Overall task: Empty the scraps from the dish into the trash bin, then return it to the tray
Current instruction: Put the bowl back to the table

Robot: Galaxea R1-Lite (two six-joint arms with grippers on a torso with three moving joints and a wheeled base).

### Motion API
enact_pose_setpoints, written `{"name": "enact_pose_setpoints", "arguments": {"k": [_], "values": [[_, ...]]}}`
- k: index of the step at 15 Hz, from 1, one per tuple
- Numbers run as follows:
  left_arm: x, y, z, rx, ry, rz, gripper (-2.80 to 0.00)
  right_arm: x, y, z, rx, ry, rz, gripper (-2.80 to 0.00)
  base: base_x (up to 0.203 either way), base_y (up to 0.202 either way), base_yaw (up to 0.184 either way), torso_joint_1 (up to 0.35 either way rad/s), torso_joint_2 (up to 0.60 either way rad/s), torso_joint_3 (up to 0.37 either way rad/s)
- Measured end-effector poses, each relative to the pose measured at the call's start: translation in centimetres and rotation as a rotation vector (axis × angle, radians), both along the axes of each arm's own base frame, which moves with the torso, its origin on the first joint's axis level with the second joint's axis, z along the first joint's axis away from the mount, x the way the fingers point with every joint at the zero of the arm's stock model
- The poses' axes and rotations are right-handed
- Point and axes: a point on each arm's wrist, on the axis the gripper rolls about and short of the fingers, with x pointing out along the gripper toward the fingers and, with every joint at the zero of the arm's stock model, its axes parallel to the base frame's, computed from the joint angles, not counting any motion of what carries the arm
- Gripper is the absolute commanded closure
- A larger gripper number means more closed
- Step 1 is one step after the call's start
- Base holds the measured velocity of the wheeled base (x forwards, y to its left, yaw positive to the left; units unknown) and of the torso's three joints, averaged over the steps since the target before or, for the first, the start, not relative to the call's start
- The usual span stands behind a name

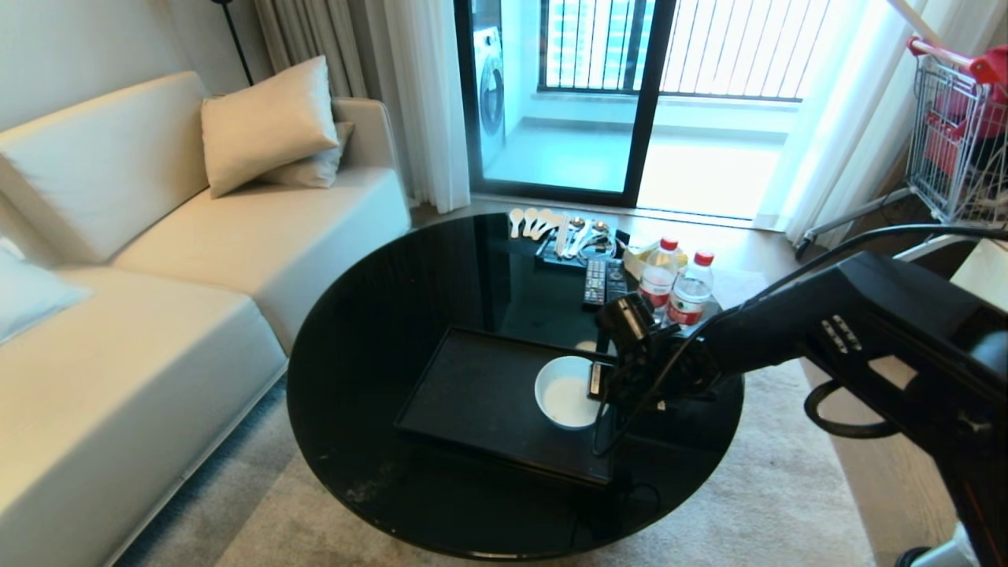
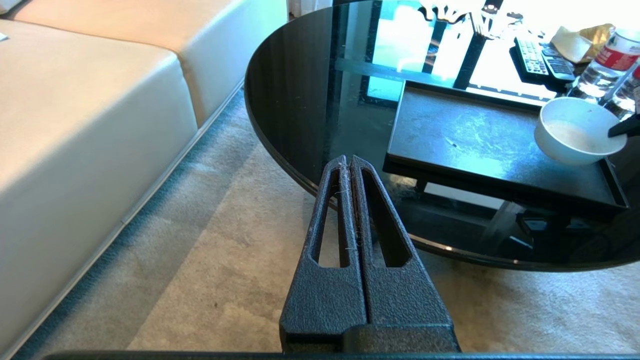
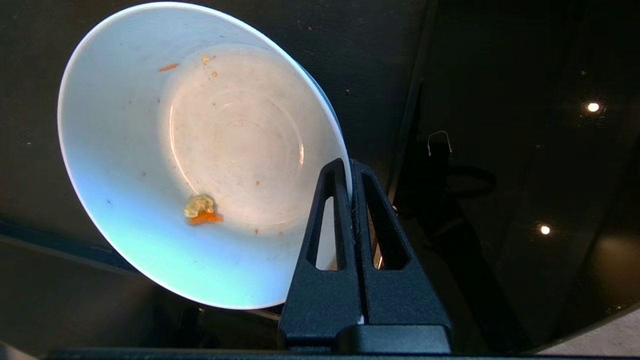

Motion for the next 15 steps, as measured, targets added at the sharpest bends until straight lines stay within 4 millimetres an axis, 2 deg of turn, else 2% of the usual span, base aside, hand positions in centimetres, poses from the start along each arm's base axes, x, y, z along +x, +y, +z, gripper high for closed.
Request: {"name": "enact_pose_setpoints", "arguments": {"k": [7, 15], "values": [[0.0, 0.0, 0.0, 0.000, 0.000, 0.000, 0.00, 1.5, 0.9, -1.6, 0.017, 0.002, -0.031, 0.00, 0.000, 0.000, 0.000, 0.000, 0.00, 0.000], [0.0, 0.0, 0.0, 0.000, 0.000, 0.000, 0.00, 2.4, 0.7, -2.8, 0.030, 0.014, -0.065, 0.00, 0.000, 0.000, 0.000, 0.000, 0.00, 0.000]]}}
